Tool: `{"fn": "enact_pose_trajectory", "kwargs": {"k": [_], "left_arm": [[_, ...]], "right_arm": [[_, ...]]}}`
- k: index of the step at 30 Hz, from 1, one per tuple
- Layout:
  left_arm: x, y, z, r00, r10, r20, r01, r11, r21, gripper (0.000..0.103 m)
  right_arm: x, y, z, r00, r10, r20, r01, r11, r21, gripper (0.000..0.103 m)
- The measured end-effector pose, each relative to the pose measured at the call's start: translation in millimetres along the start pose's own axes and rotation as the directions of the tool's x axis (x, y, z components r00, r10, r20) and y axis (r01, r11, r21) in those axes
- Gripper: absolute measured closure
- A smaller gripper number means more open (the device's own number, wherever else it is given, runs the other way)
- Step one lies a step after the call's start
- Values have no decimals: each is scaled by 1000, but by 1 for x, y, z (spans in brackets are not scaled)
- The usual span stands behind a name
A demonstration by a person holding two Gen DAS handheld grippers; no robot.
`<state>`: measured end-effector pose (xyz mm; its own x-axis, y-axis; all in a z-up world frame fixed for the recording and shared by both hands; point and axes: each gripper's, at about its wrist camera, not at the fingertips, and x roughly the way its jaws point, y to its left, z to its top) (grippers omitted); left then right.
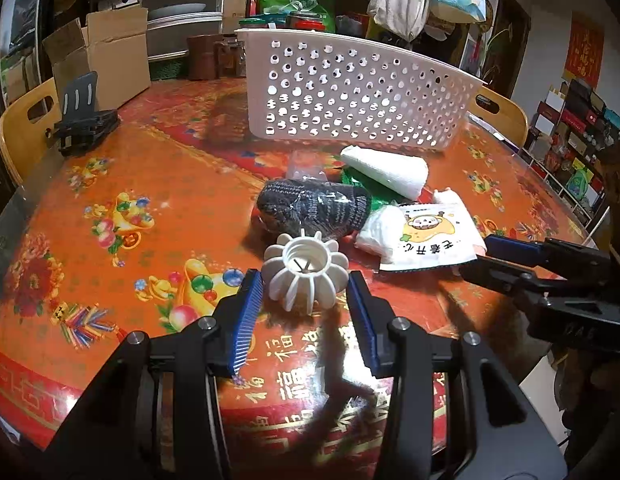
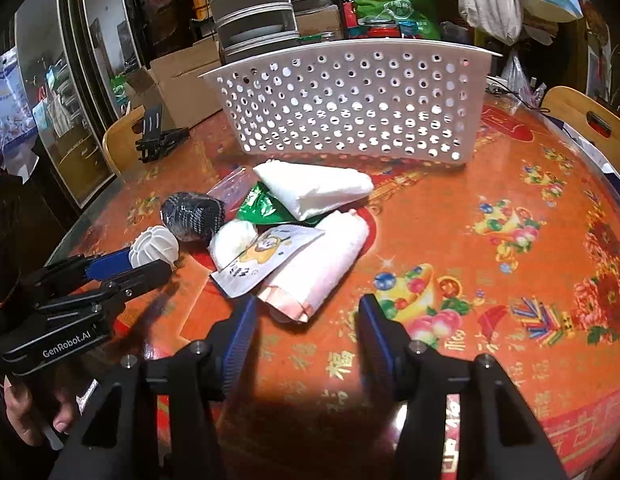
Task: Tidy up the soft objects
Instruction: 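Move the left tool toward the white ridged ball while the right tool approaches the rolled sock, then grasp the white ridged ball with the left tool while the right tool grasps the pink-tipped white sock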
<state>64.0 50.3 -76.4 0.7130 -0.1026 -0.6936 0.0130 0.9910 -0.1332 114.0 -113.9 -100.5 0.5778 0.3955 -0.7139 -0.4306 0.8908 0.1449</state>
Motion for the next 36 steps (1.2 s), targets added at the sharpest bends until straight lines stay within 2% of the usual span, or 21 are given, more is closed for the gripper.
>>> {"fn": "enact_pose_trajectory", "kwargs": {"k": [5, 11, 13, 16, 28, 36], "left_arm": [[1, 5, 1, 1000, -11, 3, 11, 1000, -13, 62], [4, 10, 1, 1000, -10, -2, 10, 1000, -23, 62], [5, 9, 1, 1000, -9, -3, 9, 1000, -24, 62], [5, 6, 1, 1000, -11, -2, 10, 1000, -20, 62], [-2, -6, 6, 1000, -1, 11, 1, 1000, -4, 62], [-14, -18, 17, 999, 7, 41, -8, 1000, 15, 62]], "right_arm": [[8, 5, 8, 1000, -3, -11, 2, 1000, -16, 55], [11, 11, 8, 1000, -23, -20, 22, 999, -47, 64], [9, 9, 7, 1000, -21, -21, 20, 999, -46, 72], [8, 6, 6, 1000, -20, -20, 19, 999, -47, 78], [-7, -9, -4, 1000, 21, 14, -20, 999, -29, 85], [-27, -30, -4, 998, -5, 70, 5, 1000, -2, 87]]}}
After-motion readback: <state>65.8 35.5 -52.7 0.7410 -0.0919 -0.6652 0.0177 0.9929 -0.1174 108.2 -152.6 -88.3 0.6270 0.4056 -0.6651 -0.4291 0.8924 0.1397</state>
